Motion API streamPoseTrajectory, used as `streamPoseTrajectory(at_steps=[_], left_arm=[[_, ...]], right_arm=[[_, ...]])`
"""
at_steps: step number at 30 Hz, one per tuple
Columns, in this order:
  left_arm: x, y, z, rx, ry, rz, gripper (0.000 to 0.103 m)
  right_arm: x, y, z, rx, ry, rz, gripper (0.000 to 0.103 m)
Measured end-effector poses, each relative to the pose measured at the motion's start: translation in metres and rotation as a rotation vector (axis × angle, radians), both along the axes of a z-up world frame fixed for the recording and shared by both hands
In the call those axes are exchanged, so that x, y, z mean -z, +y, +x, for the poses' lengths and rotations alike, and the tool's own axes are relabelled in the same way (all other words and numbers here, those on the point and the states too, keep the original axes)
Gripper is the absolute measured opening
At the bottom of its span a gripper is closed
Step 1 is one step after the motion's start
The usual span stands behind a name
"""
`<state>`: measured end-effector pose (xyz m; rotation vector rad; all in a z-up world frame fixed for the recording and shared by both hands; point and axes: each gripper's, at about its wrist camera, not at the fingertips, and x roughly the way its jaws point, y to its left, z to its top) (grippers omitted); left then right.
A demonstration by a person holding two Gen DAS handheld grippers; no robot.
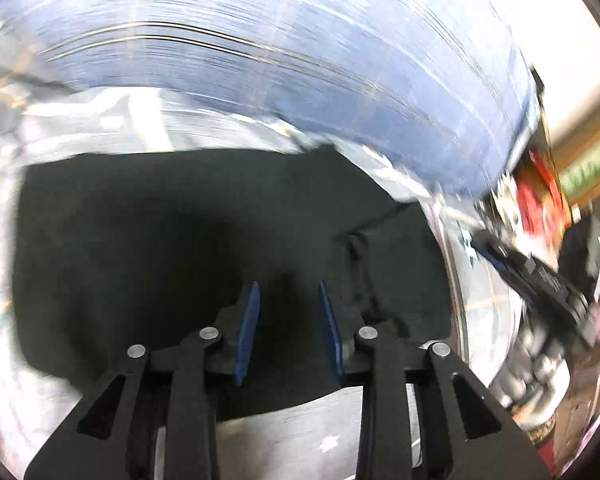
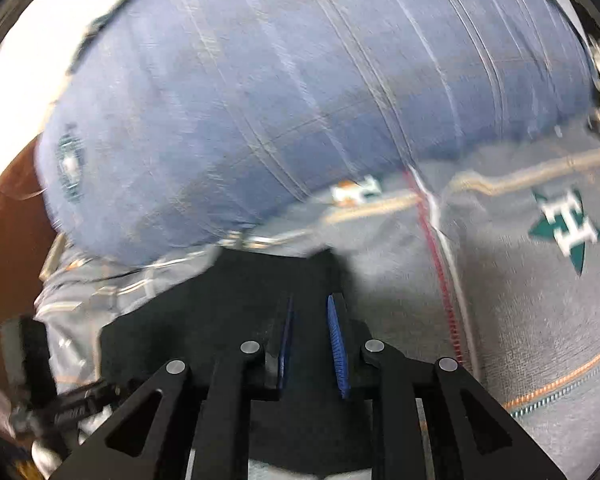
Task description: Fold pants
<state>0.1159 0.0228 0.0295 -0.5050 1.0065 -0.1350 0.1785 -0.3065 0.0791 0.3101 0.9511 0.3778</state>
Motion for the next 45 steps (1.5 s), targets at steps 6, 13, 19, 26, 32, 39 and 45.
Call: streamPoseTrajectory(at_steps=[6,13,19,26,32,39,45], left_arm=[[0.020,0.057,-0.041,-0.177,0.015,-0.112,0.028],[0.028,0.100,-0.082,-0.317,-0.051,-0.167,0.034],[0.046,0.131,-0.098,-0.380,-0.114,-0.251,0.034],[0.061,0.141,-0.124,-0.403,-0.166,-0.207,0.034],[0.077,0.144,-0.130,-0.423,-0.188,-0.261,0.034],[0.077,0.145,-0.131,-0.410,-0.206,-0.277,0.034],[0.074,0.148,-0.135,-0.416,-0.232,-0.271,0.034]], right_arm=[[0.036,0.070,-0.002,-0.168,0.153,0.069,0.020],[0.058,0.091,0.000,-0.143,0.237,0.035,0.021],[0.006,0.161,-0.023,-0.298,0.118,-0.041,0.049],[0.013,0.299,-0.026,-0.477,0.168,-0.164,0.058],[0.057,0.381,-0.019,-0.497,0.181,-0.462,0.058],[0.089,0.434,-0.035,-0.463,0.086,-0.818,0.068],[0.062,0.400,-0.029,-0.427,0.083,-0.688,0.013]])
